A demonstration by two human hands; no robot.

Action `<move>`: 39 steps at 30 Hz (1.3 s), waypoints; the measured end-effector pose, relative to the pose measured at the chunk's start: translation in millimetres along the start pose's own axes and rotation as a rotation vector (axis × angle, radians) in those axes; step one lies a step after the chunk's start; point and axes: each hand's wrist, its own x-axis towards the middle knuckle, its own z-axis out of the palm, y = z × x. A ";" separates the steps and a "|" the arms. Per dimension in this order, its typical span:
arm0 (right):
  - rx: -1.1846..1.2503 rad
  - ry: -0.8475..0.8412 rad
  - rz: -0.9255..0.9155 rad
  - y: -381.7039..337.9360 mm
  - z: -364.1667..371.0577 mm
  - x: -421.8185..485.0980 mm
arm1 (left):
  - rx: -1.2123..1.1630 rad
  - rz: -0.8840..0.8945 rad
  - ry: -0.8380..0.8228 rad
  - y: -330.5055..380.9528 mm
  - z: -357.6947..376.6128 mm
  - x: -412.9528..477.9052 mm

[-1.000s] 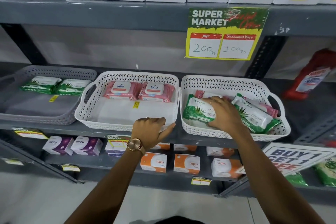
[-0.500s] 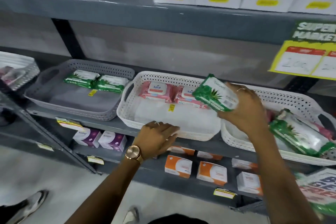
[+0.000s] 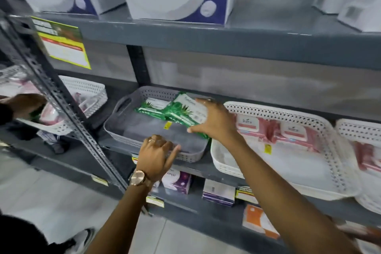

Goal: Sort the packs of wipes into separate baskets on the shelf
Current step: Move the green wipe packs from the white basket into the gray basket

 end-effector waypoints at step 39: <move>-0.077 0.364 0.473 255.6 -181.5 -188.5 | -0.099 0.272 -0.138 324.0 46.1 5.8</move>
